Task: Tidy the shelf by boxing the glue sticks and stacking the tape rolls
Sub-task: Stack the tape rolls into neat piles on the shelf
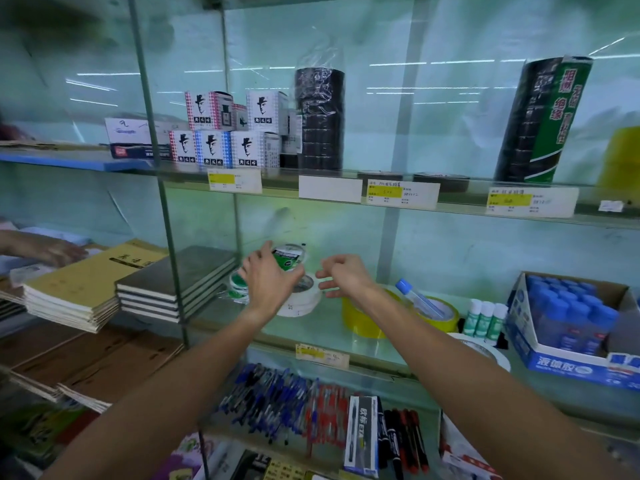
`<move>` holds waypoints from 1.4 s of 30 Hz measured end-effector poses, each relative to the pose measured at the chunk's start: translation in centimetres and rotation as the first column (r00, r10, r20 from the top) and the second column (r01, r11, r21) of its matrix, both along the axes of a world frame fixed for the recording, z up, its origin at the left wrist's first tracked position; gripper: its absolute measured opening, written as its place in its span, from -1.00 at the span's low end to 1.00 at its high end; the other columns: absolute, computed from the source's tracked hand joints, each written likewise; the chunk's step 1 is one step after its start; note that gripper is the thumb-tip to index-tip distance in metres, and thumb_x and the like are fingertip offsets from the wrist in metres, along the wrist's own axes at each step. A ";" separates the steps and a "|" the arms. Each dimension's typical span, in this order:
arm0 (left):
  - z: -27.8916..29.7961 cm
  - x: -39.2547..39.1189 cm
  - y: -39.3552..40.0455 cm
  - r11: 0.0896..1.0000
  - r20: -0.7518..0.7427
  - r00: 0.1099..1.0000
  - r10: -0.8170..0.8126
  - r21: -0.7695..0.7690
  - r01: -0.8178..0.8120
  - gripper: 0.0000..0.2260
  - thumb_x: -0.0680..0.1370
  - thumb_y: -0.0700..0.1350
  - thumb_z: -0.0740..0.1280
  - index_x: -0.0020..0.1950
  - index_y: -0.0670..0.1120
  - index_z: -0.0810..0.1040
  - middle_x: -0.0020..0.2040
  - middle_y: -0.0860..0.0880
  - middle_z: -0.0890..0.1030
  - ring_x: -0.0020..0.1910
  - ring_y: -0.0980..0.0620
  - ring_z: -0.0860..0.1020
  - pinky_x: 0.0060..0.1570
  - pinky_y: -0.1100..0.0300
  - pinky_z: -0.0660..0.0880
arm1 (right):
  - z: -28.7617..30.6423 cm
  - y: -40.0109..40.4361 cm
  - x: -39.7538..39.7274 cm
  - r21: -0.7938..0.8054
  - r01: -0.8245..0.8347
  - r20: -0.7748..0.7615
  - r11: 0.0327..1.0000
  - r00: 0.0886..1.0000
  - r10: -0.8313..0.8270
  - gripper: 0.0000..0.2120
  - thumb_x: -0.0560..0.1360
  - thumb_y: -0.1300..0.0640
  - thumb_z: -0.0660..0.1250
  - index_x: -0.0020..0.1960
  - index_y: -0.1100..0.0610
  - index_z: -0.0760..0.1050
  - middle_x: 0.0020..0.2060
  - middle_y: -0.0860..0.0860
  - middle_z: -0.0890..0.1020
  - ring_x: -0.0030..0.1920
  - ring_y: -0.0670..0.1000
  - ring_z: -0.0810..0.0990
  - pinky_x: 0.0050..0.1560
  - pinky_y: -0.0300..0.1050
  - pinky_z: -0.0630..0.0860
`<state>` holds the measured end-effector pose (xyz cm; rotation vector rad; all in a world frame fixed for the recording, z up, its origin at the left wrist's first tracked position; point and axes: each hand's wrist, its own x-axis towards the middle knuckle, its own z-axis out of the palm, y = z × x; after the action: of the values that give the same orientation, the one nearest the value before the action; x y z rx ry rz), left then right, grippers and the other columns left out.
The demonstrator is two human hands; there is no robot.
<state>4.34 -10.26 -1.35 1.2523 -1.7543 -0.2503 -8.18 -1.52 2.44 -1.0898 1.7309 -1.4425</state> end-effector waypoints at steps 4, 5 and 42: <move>-0.3 2.0 -3.2 0.992 0.046 0.994 0.099 0.071 -0.102 -0.25 0.35 0.23 0.42 0.39 -0.17 0.35 0.21 -0.30 0.50 0.24 -0.23 0.40 0.25 -0.09 0.25 | -0.6 -0.1 -0.3 0.019 -0.010 -0.013 1.000 1.000 0.010 -0.90 0.59 0.14 0.24 -0.01 0.16 0.48 -0.08 0.14 0.64 -0.26 0.08 0.57 -0.24 -0.07 0.56; -0.5 2.4 -3.9 0.989 0.065 0.992 0.112 0.087 -0.118 -0.25 0.35 0.23 0.42 0.37 -0.20 0.35 0.20 -0.31 0.50 0.23 -0.24 0.41 0.23 -0.09 0.26 | -0.8 -0.1 -0.6 0.025 -0.001 -0.024 1.000 1.000 0.001 -0.90 0.58 0.13 0.25 0.00 0.17 0.48 -0.08 0.15 0.65 -0.26 0.08 0.58 -0.24 -0.06 0.57; 2.5 -5.6 3.6 0.866 0.126 0.869 -0.479 -0.095 0.491 -0.85 0.49 -0.13 0.33 0.04 -0.02 0.62 0.05 -0.05 0.62 0.10 -0.10 0.52 0.16 0.05 0.40 | -1.9 7.3 -12.7 -0.066 0.394 -0.834 0.917 0.482 -0.268 -0.78 0.54 0.21 0.25 0.17 0.20 0.46 -0.01 0.21 0.59 -0.03 0.25 0.56 -0.19 -0.03 0.41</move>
<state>-1.25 -6.66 1.13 0.7236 -2.1223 -0.3664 -20.86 5.73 0.54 -1.5810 2.8146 -0.9912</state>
